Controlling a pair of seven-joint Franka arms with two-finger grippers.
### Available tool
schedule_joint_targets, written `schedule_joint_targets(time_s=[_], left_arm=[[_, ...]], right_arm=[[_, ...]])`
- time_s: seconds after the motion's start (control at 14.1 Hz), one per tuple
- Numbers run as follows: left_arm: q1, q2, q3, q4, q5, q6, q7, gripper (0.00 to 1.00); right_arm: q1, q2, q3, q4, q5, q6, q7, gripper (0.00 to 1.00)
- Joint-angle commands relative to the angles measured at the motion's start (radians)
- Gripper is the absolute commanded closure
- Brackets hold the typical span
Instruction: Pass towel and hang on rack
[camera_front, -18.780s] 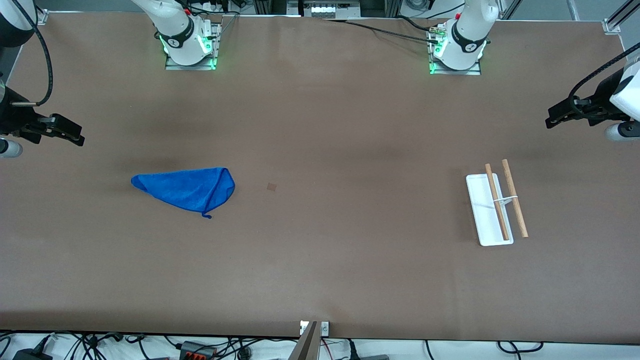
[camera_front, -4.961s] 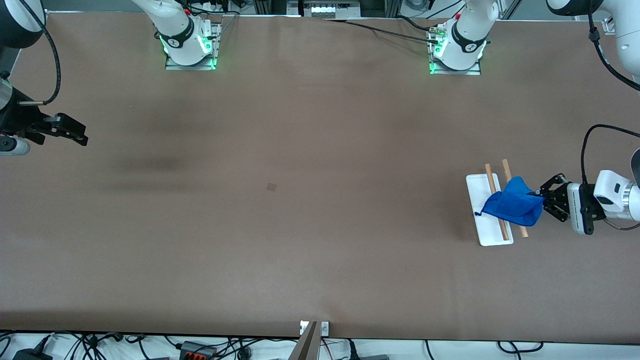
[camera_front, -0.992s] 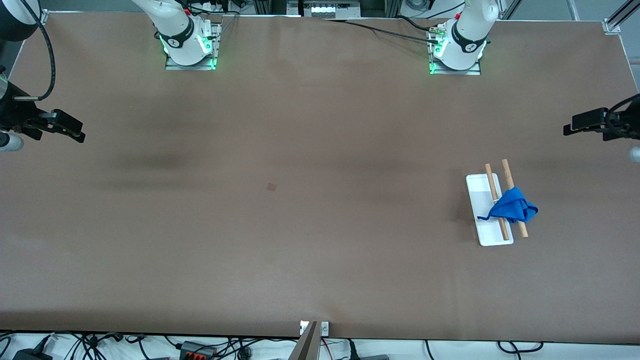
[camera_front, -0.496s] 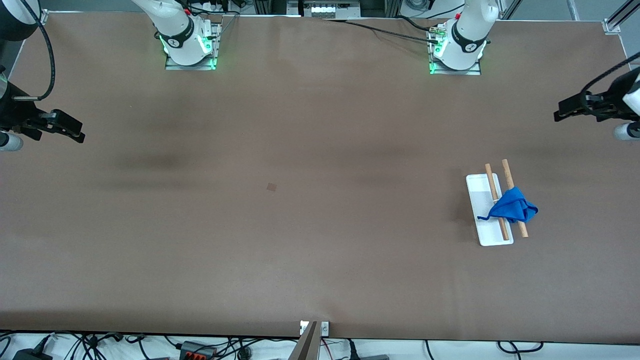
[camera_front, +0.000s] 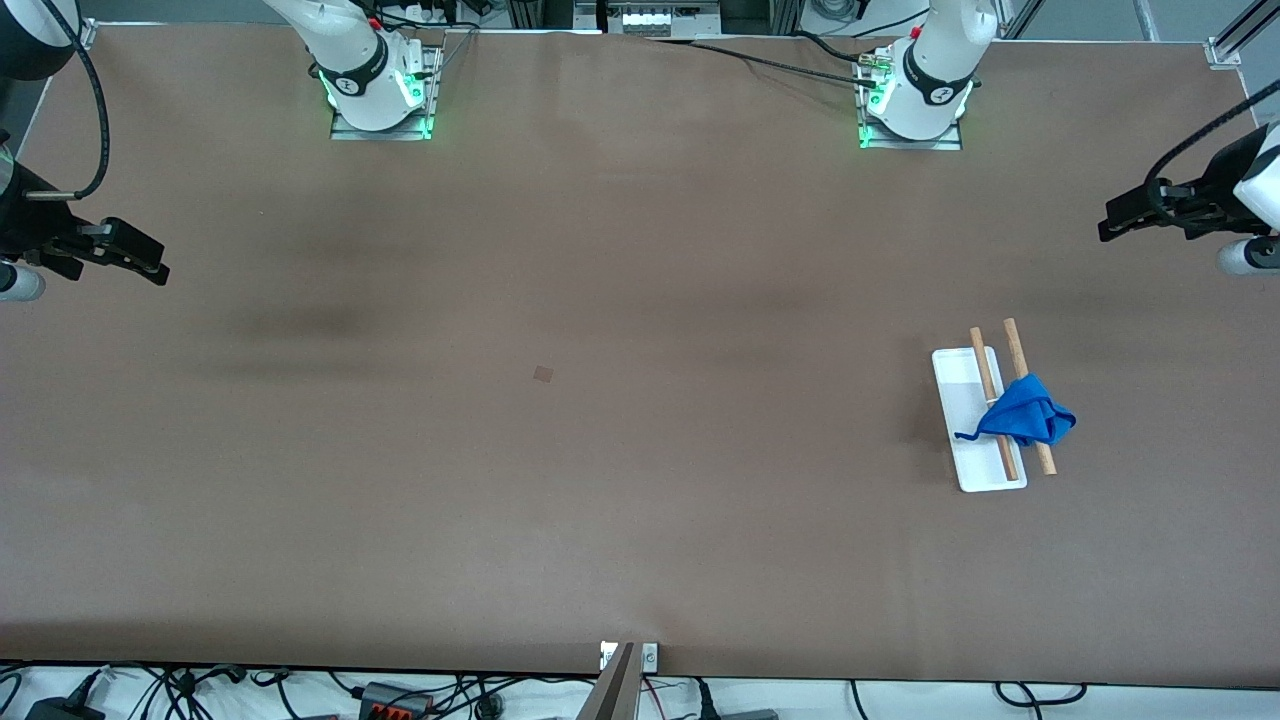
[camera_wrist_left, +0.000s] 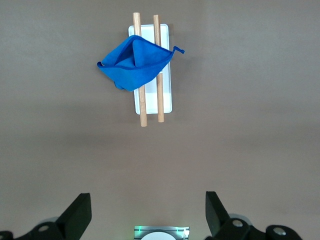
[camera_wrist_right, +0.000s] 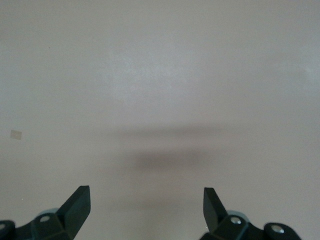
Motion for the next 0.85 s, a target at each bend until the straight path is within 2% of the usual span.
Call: schedule_joint_targets(time_s=[0.0, 0.78], left_arm=[[0.026, -0.029, -0.016, -0.028, -0.044, 0.006, -0.014, 0.00], [0.031, -0.024, -0.017, -0.022, -0.060, -0.023, -0.012, 0.00]], right_arm=[[-0.002, -0.025, 0.000, -0.017, 0.014, -0.005, -0.006, 0.00], [-0.002, -0.025, 0.002, -0.015, 0.013, -0.002, -0.006, 0.00]])
